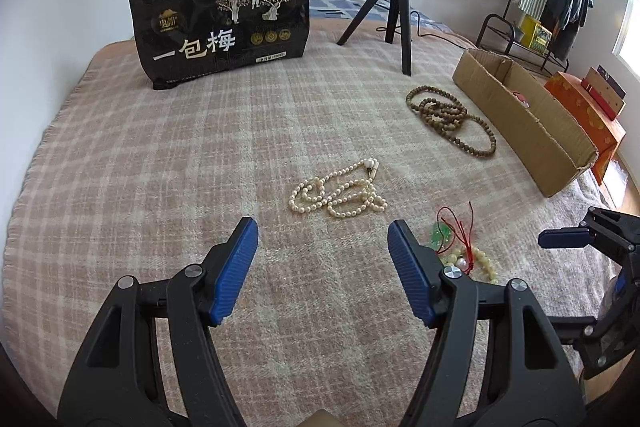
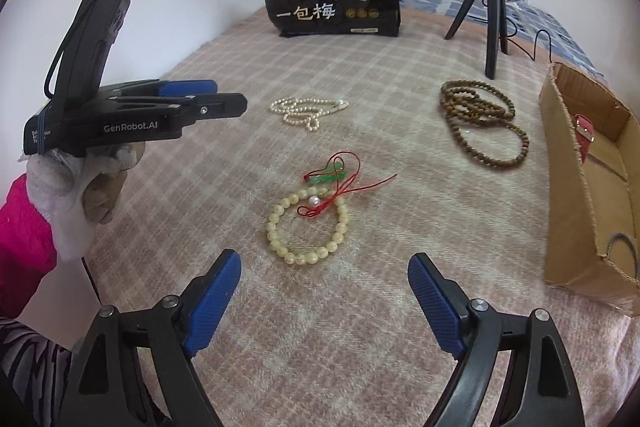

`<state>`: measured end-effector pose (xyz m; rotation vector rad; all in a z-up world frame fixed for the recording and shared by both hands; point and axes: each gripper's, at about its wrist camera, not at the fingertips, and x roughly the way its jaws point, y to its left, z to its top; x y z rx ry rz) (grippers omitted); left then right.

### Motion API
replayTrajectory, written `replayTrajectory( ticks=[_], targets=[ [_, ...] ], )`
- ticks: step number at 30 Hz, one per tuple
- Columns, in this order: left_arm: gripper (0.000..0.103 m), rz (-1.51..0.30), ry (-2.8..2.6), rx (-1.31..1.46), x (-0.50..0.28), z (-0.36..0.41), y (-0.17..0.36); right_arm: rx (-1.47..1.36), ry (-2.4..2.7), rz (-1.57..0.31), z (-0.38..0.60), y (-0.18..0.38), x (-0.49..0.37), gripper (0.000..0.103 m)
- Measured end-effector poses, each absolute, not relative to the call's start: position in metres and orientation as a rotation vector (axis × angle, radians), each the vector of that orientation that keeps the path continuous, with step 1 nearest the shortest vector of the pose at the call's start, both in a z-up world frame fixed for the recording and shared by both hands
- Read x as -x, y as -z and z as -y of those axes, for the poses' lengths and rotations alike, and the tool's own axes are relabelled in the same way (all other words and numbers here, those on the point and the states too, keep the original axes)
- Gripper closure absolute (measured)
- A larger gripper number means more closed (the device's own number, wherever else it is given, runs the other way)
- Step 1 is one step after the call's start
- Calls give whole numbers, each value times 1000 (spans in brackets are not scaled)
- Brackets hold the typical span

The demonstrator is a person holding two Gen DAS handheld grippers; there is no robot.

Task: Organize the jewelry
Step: 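Move the left tool to the pearl necklace while the right tool approaches the cream bead bracelet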

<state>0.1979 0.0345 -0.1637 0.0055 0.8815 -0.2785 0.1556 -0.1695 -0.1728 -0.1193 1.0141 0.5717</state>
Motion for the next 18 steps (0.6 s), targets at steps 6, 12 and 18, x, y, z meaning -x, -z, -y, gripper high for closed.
replayTrajectory(
  ticks=[6, 12, 18],
  targets=[
    [34, -887, 286, -16, -205, -32, 171, 135, -550, -1046, 163, 186, -163, 22],
    [34, -891, 285, -10, -220, -32, 176, 85, -512, -1106, 166, 197, -180, 45],
    [34, -914, 299, -20, -238, -27, 188, 87, -503, -1119, 162, 199, -188, 63]
  ],
)
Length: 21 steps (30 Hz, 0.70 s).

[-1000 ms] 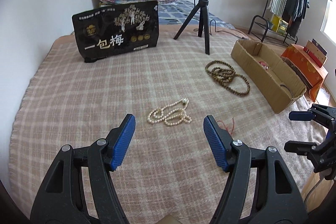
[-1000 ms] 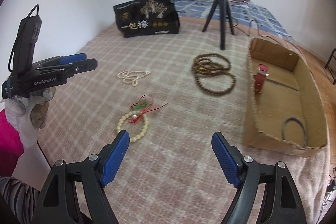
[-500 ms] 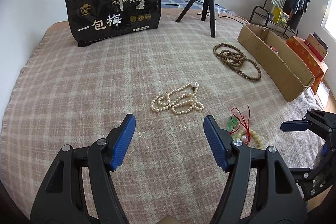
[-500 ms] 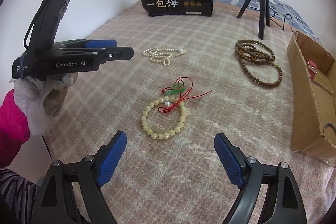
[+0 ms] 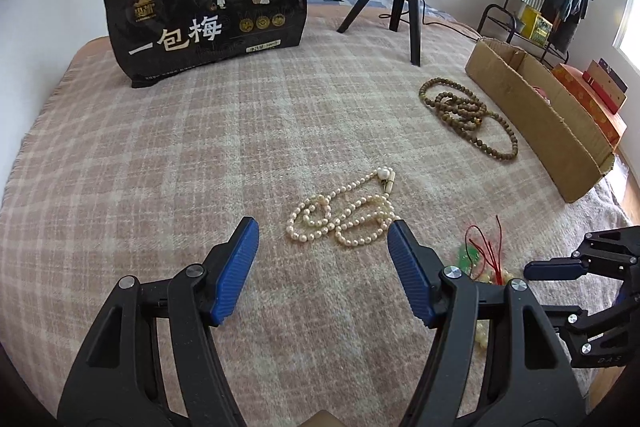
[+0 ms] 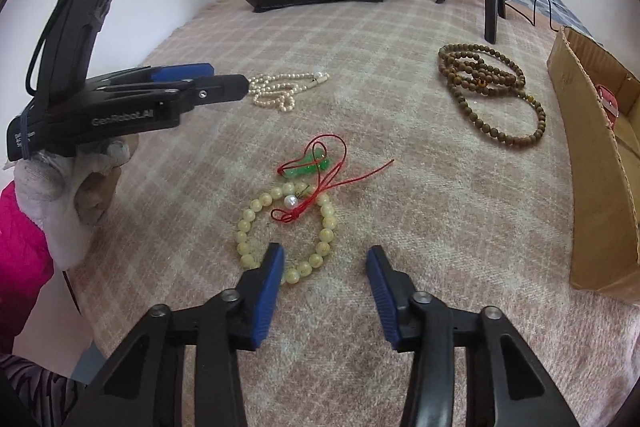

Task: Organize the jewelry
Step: 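Move the left tool to the pearl necklace while the right tool approaches the cream bead bracelet, then close the left tool on the pearl necklace while the right tool grips the cream bead bracelet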

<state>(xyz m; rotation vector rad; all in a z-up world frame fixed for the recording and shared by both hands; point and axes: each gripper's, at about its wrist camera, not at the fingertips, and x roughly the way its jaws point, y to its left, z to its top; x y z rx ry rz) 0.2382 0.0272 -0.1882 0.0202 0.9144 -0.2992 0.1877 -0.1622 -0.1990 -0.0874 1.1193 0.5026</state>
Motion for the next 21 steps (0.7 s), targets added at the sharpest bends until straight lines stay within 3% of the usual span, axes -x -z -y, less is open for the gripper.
replayTrajectory(
  ticks=[15, 21],
  targets=[
    [34, -978, 359, -96, -263, -1, 208, 198, -484, -1142, 144, 203, -195, 66],
    [37, -971, 380, -77, -263, -5, 211, 256, -484, -1147, 140, 201, -193, 74]
  ],
)
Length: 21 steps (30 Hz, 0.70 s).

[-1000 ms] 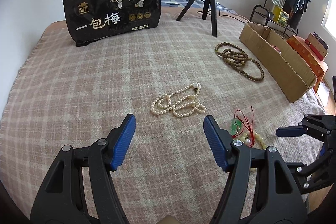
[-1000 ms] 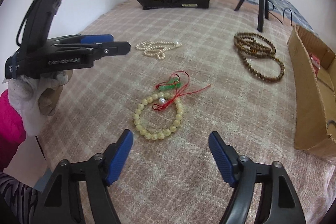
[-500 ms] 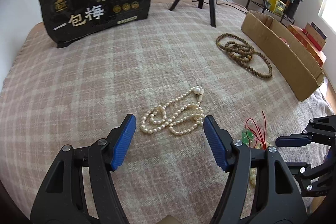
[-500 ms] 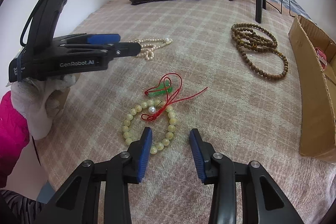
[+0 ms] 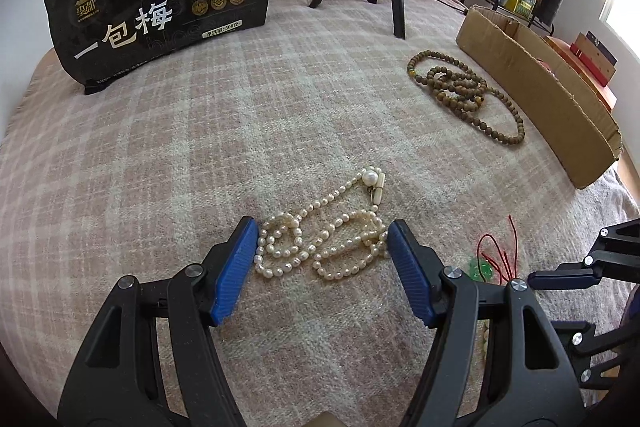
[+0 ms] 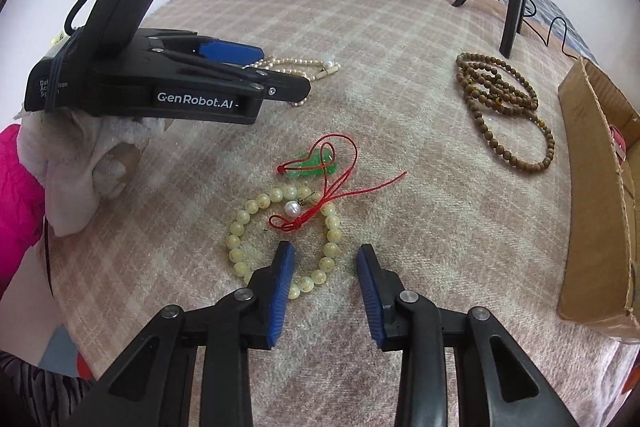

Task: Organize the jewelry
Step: 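Close the left tool on the pearl necklace while the right tool grips the cream bead bracelet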

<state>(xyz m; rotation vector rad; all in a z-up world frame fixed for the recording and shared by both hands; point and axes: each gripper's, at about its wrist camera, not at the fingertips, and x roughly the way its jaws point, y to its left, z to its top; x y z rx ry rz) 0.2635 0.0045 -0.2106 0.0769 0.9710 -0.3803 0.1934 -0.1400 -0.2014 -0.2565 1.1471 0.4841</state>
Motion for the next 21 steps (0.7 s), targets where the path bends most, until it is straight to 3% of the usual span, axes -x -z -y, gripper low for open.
replayTrajectory(
  ticks=[4, 9, 11, 21],
  targets=[
    [54, -967, 394, -72, -261, -5, 210, 255, -484, -1149, 141, 200, -194, 79],
    [86, -952, 424, -86, -253, 1, 209, 247, -484, -1145, 142, 200, -195, 89],
    [92, -947, 424, -84, -251, 4, 209, 241, -488, -1144, 142, 199, -195, 96],
    [95, -949, 400, 28, -245, -5, 200, 179, -491, -1107, 151, 189, -190, 98]
  ],
)
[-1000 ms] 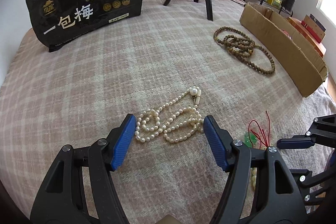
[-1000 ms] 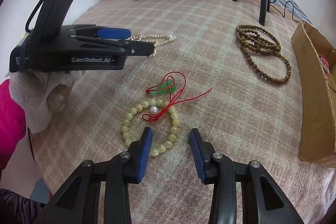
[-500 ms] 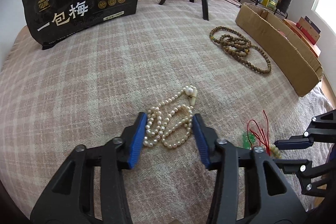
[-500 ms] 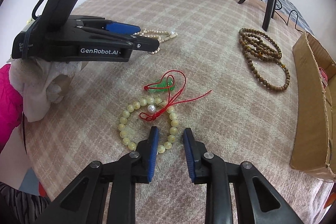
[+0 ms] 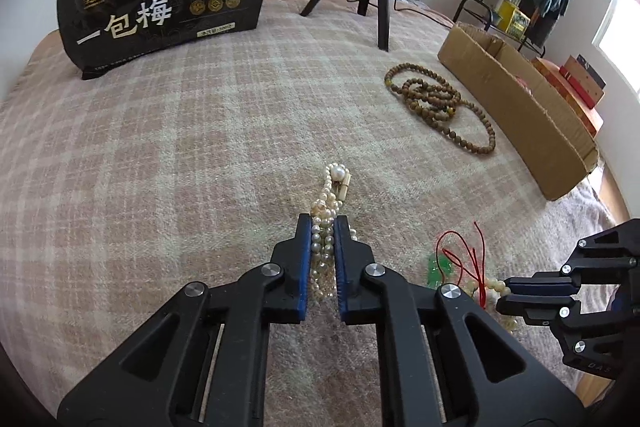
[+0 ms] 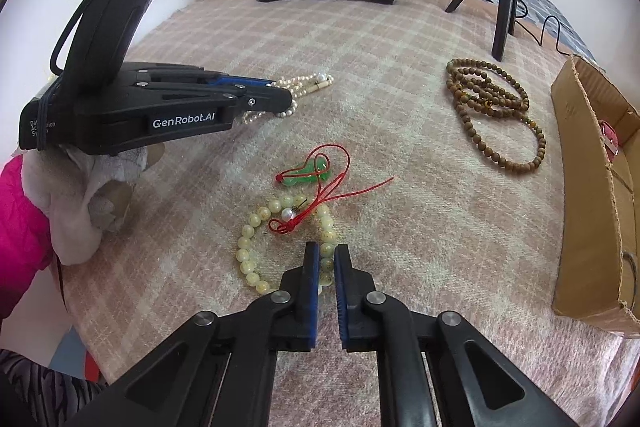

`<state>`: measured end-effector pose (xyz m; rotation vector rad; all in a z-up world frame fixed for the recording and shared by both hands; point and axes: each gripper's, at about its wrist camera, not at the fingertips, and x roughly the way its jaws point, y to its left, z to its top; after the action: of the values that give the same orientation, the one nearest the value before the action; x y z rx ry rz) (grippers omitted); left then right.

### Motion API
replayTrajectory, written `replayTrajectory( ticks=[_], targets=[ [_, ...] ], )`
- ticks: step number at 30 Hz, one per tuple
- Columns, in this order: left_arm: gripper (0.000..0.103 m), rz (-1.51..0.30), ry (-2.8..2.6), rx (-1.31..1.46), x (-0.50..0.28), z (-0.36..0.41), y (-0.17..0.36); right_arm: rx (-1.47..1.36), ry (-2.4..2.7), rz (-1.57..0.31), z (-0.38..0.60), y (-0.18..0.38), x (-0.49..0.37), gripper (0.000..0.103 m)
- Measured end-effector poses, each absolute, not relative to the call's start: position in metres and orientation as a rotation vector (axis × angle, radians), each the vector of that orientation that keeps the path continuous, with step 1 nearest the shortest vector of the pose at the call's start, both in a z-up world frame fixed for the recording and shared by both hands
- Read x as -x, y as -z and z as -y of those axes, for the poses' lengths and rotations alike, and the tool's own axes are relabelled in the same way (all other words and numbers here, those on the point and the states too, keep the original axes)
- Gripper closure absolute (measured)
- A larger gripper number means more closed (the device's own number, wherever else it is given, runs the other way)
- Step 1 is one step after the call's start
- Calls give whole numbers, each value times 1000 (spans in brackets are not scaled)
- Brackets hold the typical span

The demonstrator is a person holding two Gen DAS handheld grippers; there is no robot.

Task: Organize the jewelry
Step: 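Close the left tool on the pearl necklace while the right tool grips the cream bead bracelet, then carry the necklace into the box and open the left tool while the right releases the bracelet there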

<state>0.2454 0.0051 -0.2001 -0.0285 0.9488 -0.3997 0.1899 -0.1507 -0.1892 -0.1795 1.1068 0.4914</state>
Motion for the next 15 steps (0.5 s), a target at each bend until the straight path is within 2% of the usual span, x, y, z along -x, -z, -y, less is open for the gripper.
replayTrajectory(
  ticks=[15],
  targets=[
    [96, -852, 373, 75, -228, -20, 152, 196, -471, -980, 158, 136, -171, 98]
  ],
)
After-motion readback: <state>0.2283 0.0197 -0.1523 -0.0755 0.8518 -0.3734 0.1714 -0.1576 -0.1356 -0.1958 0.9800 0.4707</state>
